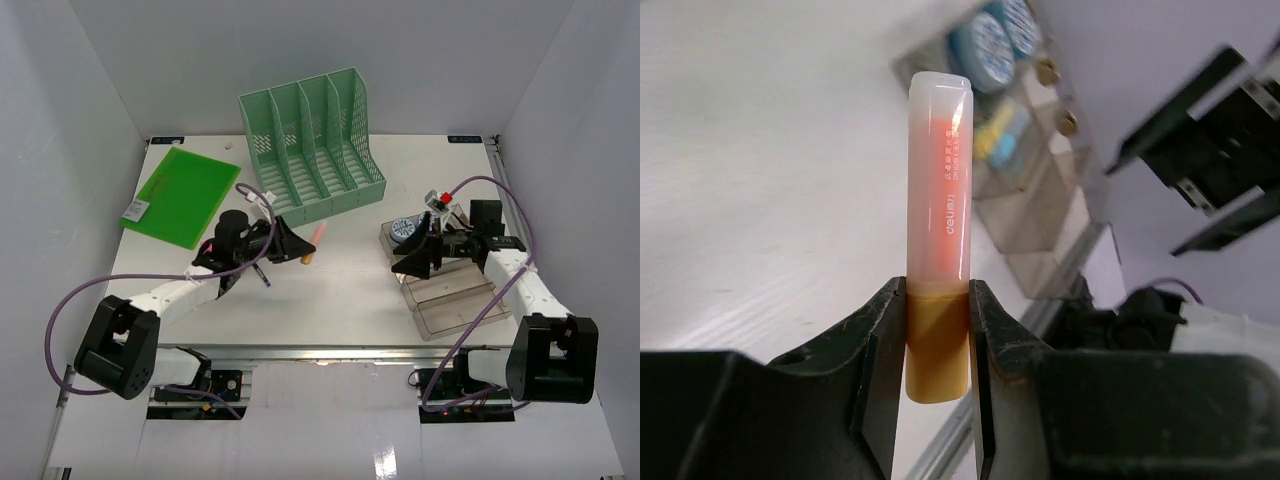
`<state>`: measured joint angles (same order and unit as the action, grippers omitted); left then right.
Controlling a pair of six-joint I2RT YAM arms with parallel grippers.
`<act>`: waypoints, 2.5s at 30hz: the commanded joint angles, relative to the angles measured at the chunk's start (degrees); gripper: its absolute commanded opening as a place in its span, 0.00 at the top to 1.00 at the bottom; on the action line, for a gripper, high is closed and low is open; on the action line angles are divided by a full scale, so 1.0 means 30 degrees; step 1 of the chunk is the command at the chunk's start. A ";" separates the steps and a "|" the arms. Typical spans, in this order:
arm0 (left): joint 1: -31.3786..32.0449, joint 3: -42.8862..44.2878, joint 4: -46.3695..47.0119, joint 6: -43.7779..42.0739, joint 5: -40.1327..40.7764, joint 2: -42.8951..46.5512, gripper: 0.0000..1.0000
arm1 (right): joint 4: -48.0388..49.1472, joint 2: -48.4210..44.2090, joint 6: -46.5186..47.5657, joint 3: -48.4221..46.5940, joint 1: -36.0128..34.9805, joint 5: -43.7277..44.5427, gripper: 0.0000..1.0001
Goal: Organize the desk
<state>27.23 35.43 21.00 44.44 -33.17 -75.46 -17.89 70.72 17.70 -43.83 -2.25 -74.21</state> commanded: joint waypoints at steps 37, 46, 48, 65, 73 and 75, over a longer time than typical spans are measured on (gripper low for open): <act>0.7330 0.6413 0.6004 0.2352 0.3849 -0.7068 0.57 | 0.9430 -0.1492 -1.5864 0.0375 -0.1616 0.9054 0.92; 0.7330 0.6171 0.5187 0.1571 0.3964 -0.6015 0.21 | 0.9700 -0.2206 -1.4685 0.0682 -0.0872 0.8485 0.92; 0.7328 0.6052 0.4755 0.1090 0.4240 -0.5421 0.17 | 0.9100 -0.2427 -1.3587 0.0554 -0.0390 0.8533 0.92; 0.5948 0.1331 -0.6928 -0.5129 0.8771 0.6979 0.02 | -0.3201 -0.2425 0.7974 -0.3463 0.0126 1.7224 0.92; 0.5807 -0.2540 -1.0046 -0.1812 1.1087 1.2447 0.02 | -0.1967 -0.0733 1.3507 -0.2316 -0.1041 2.0710 0.92; 0.5793 -0.3260 -1.0869 -0.0941 1.1853 1.4083 0.02 | -0.1411 -0.0665 1.4631 -0.1760 -0.1469 2.1373 0.92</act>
<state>44.99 29.46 -3.68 35.08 -3.90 -41.81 -25.35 68.32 49.06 -51.40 -4.29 -17.07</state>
